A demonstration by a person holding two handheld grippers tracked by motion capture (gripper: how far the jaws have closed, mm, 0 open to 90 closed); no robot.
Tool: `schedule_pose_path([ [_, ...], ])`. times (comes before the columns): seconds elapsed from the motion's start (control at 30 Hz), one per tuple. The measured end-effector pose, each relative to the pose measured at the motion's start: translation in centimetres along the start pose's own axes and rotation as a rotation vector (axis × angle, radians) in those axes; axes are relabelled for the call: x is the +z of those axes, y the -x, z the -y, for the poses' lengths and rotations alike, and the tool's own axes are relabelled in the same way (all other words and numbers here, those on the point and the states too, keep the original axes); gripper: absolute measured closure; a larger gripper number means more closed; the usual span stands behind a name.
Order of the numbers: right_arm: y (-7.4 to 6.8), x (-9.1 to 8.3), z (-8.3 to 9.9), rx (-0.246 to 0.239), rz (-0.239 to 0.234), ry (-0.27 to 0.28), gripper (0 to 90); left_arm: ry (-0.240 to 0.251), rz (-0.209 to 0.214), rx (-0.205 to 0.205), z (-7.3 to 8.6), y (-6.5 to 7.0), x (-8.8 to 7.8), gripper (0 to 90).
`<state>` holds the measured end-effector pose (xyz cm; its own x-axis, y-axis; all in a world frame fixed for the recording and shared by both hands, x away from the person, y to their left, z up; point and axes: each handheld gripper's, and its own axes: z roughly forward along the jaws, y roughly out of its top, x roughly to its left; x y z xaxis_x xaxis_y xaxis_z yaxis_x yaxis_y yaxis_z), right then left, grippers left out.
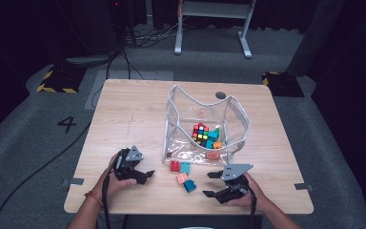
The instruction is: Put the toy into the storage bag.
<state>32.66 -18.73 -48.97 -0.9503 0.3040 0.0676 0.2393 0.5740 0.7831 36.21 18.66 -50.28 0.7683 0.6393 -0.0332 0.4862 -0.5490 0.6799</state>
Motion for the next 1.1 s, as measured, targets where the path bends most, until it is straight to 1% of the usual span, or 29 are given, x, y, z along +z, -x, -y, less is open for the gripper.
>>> schedule_pose_path([
  [0.07,-0.3,0.7,-0.4,-0.006,-0.003,-0.014,32.2,-0.001,0.001,-0.001,0.0,0.0,0.0,13.9],
  [0.1,-0.2,1.3,-0.6,-0.038,-0.012,-0.008,32.2,-0.001,0.001,0.000,0.0,0.0,0.0,14.0],
  [0.17,-0.6,1.8,-1.0,0.005,-0.013,-0.032,32.2,0.000,0.001,-0.001,0.0,0.0,0.0,14.0],
  [0.2,-0.7,2.2,-1.2,-0.005,-0.016,-0.045,32.1,0.000,0.000,-0.001,0.0,0.0,0.0,14.0],
  [0.27,-1.1,2.9,-1.6,-0.018,-0.017,-0.048,31.8,0.001,0.000,-0.001,0.0,0.0,0.0,14.0],
  [0.33,-1.5,3.6,-1.8,-0.012,-0.010,-0.056,31.6,0.000,0.001,-0.001,0.0,0.0,0.0,14.0],
  [0.37,-1.6,4.0,-1.9,-0.018,-0.004,-0.070,31.6,0.000,0.001,0.000,0.0,0.0,0.0,14.0],
  [0.4,-1.7,4.4,-2.0,-0.040,0.005,-0.075,31.6,-0.001,0.001,0.000,0.0,0.0,0.0,14.0],
  [0.43,-1.8,4.8,-2.0,-0.052,0.012,-0.073,31.7,-0.001,0.000,-0.001,0.0,0.0,0.0,14.0],
  [0.47,-1.7,5.1,-2.1,-0.077,0.015,-0.054,31.6,-0.002,0.001,-0.001,0.0,0.0,0.0,14.0],
  [0.5,-1.7,5.2,-2.2,-0.063,0.013,-0.048,31.6,-0.001,0.000,-0.001,0.0,0.0,0.0,14.0],
  [0.53,-1.7,5.3,-2.2,-0.062,0.010,-0.046,31.7,0.000,0.001,-0.001,0.0,0.0,0.0,14.0],
  [0.6,-1.7,5.4,-2.2,-0.071,0.020,-0.048,32.6,-0.001,0.001,-0.001,0.0,0.0,0.0,14.0],
  [0.7,-1.8,5.3,-2.2,-0.063,0.036,-0.046,37.3,-0.001,0.002,-0.001,0.0,0.0,0.0,14.0],
  [0.77,-1.7,5.2,-2.2,-0.060,0.043,-0.037,44.0,-0.001,0.002,0.000,0.0,0.0,0.0,14.0],
  [0.83,-1.7,5.2,-2.1,-0.057,0.038,-0.030,47.1,-0.001,0.002,0.000,0.0,0.0,0.0,14.0],
  [0.93,-1.6,5.1,-2.1,-0.077,0.033,-0.033,47.7,-0.001,0.002,-0.001,0.0,0.0,0.0,14.0],
  [1.03,-1.7,4.9,-1.9,-0.076,0.028,-0.036,47.8,0.000,0.001,0.000,0.0,0.0,0.0,14.0],
  [1.07,-1.8,4.7,-1.8,-0.067,0.026,-0.040,47.8,0.000,0.001,-0.003,0.0,0.0,0.0,14.0],
  [1.1,-1.9,4.5,-1.7,-0.037,0.032,-0.058,47.9,-0.001,0.002,0.000,0.0,0.0,0.0,14.0],
])
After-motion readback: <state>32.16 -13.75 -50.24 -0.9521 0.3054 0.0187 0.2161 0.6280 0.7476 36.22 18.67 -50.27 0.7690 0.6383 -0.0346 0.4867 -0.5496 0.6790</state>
